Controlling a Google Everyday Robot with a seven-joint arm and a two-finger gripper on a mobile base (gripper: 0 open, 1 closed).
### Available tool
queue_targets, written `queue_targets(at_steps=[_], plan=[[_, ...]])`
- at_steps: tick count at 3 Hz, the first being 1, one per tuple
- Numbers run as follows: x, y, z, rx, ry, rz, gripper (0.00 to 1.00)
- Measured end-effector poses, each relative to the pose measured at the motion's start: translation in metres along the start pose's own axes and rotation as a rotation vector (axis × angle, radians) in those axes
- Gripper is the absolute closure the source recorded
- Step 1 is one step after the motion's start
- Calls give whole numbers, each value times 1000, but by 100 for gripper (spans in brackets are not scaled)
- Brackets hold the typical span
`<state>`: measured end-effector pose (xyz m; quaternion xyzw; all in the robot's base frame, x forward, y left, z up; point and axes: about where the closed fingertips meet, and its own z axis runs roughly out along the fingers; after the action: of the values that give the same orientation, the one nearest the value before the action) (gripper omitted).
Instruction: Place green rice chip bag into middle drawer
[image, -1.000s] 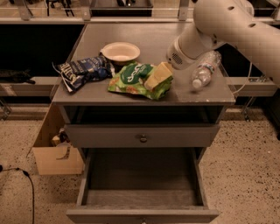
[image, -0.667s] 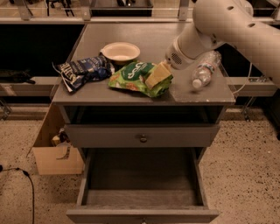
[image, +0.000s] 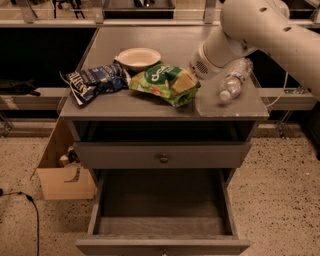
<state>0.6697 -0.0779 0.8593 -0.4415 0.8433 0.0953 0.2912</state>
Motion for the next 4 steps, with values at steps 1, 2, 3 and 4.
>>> queue_targets(at_steps=[1,2,3,4], plan=[[0,0,0,0,0,0,100],[1,3,-4,7,-5,-4,100],[10,15,-37,31,-68,2,100],[46,27,-82,78,-113,39,100]])
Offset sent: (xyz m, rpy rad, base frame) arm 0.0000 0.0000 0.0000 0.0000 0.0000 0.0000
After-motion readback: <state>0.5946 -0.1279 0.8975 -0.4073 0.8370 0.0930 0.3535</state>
